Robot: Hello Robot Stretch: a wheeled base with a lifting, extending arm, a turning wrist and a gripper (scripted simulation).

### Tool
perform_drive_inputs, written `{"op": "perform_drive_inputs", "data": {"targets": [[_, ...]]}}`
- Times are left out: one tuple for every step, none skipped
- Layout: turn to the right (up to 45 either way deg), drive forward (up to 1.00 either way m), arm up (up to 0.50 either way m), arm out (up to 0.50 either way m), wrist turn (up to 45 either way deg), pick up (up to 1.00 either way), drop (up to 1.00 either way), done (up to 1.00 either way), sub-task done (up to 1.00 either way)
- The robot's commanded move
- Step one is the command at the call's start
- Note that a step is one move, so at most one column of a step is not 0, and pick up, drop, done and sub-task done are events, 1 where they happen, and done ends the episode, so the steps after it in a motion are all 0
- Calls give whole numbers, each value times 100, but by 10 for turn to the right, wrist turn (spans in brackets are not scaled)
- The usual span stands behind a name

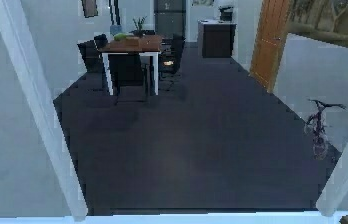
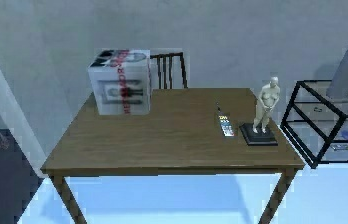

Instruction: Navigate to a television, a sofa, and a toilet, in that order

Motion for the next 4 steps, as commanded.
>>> {"op": "perform_drive_inputs", "data": {"targets": [[0,70,0,0,0,0,0,0,0],[180,0,0,0,0,0,0,0,0],[0,100,0,0,0,0,0,0,0],[0,100,0,0,0,0,0,0,0]]}}
